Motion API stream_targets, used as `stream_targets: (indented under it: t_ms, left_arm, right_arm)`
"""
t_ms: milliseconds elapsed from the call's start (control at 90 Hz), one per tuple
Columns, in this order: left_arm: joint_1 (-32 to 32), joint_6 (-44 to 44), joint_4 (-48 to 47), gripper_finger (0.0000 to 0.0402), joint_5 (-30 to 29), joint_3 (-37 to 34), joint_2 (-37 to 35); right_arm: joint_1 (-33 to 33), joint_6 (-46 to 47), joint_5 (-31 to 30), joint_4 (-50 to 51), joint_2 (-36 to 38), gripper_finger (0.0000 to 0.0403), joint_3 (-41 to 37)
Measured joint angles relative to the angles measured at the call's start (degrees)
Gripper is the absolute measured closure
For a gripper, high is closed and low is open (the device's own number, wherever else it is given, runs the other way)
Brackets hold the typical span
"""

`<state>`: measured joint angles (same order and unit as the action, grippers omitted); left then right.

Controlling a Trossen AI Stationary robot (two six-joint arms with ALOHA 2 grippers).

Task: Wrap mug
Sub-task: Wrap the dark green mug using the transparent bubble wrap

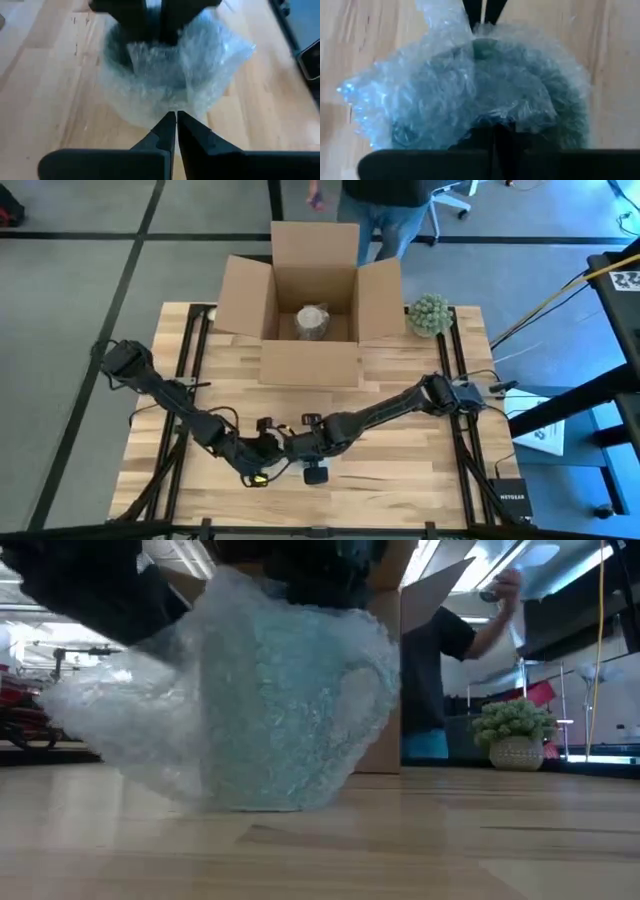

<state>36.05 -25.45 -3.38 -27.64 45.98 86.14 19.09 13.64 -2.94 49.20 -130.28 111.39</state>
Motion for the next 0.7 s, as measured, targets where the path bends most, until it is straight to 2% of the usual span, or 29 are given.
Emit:
stream_targets:
  t_ms: [133, 278, 511, 700]
  left_arm:
    - [0.0, 0.4, 2.1, 0.0402, -1.7, 0.1, -3.6]
    - [0.0, 2.0, 5.2, 0.0402, -1.6, 0.1, -3.8]
    - [-1.0, 2.1, 11.8, 0.0402, 0.3, 0.1, 2.5]
    - [-1.0, 1.7, 13.4, 0.0402, -3.5, 0.2, 6.9]
  right_arm:
    - [0.0, -0.4, 0.0, -0.6, 0.0, 0.0402, -0.1]
    - [0.0, -1.0, -0.1, -0.7, 0.0, 0.0402, -0.1]
    - [0.0, -1.7, -0.5, -2.2, 0.0, 0.0402, -0.1]
    - [0.0, -1.6, -0.5, -2.1, 0.0, 0.0402, -0.1]
